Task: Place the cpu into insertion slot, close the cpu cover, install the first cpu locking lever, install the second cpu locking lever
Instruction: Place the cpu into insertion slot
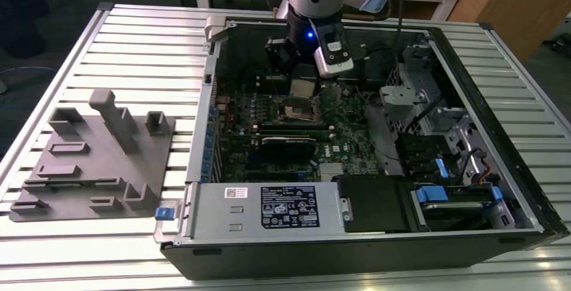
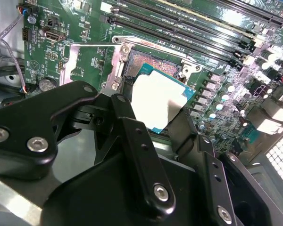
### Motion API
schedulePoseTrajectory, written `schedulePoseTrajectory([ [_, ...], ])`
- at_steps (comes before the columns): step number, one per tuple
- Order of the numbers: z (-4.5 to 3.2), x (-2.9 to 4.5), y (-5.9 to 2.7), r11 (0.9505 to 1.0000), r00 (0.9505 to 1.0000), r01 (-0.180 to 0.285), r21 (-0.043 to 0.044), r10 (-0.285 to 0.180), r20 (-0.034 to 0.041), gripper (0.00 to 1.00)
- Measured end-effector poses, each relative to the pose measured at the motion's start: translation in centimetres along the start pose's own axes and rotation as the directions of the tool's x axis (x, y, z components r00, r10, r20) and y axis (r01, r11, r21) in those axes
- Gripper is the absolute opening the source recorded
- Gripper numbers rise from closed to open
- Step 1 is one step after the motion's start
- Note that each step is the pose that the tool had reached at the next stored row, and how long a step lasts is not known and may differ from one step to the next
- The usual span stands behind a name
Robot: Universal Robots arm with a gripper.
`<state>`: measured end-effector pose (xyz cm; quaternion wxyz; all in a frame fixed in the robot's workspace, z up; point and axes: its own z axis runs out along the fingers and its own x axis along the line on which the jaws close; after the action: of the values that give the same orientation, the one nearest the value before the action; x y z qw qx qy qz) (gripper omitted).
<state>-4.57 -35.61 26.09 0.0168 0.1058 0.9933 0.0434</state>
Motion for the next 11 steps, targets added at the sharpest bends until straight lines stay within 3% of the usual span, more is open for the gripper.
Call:
schedulePoseTrajectory([
  [7,0.00,0.00,0.00,1.0000,1.0000,-0.007,0.0002,0.007,0.0007,0.54],
  [11,0.01,0.00,0.00,0.9990,0.9990,-0.045,0.0010,0.045,0.0041,0.54],
])
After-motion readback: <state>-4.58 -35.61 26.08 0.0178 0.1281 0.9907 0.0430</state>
